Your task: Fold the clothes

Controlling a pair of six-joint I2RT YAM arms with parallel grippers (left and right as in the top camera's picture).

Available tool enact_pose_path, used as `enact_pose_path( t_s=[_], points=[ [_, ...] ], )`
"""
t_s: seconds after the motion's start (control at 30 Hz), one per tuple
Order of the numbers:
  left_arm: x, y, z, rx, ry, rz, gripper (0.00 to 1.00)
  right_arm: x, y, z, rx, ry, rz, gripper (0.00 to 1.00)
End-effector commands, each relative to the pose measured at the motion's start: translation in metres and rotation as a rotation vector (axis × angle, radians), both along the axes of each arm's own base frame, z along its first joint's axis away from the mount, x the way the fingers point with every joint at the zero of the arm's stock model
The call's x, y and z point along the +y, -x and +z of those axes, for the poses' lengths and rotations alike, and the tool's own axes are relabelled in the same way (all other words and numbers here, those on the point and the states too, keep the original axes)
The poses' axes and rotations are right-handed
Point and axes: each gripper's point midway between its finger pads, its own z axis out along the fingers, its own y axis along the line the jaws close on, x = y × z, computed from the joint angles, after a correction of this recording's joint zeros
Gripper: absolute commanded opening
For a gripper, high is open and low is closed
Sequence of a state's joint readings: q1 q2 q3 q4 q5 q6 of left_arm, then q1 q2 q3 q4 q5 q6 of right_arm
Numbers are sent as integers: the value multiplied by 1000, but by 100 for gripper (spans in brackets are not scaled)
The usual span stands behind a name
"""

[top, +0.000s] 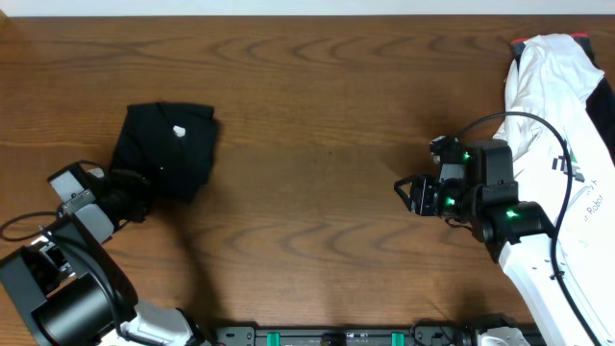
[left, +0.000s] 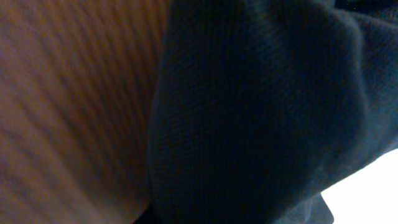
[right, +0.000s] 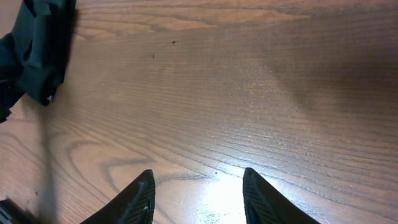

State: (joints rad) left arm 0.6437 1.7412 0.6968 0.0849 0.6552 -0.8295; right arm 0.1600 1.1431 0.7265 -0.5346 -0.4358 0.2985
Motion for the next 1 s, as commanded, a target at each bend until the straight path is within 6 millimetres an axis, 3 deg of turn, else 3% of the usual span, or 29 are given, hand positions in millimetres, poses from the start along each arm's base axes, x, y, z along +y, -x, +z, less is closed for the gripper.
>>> enact_pose_path(
  t_s=[0.0, 0.03, 0.1, 0.17, 0.23, 0.4, 0.53, 0.77, 0.97],
  points=[
    [23, 17, -19, 83, -12, 102, 17, -3, -1, 1, -10, 8, 1, 44],
    [24, 17, -18, 74, -2, 102, 24, -3, -1, 1, -10, 8, 1, 44],
    [22, 17, -16, 61, 22, 97, 52, -3, -1, 1, -10, 8, 1, 44],
    [16, 16, -12, 39, 56, 77, 70, -3, -1, 1, -10, 8, 1, 44],
    [10, 13, -8, 15, 90, 54, 98, -3, -1, 1, -10, 8, 1, 44],
    [-7, 22, -1, 30, 147, 9, 98, -3, 1, 0, -3, 9, 1, 44],
    [-14, 30, 15, 15, 84, -68, 98, -4, 5, -3, 20, 13, 2, 44],
    [-25, 46, 94, -136, -172, -230, 98, -4, 6, -2, 20, 13, 2, 47],
    [-68, 86, 161, -227, -397, -439, 98, -4, 4, 6, -18, 8, 0, 53]
  ],
)
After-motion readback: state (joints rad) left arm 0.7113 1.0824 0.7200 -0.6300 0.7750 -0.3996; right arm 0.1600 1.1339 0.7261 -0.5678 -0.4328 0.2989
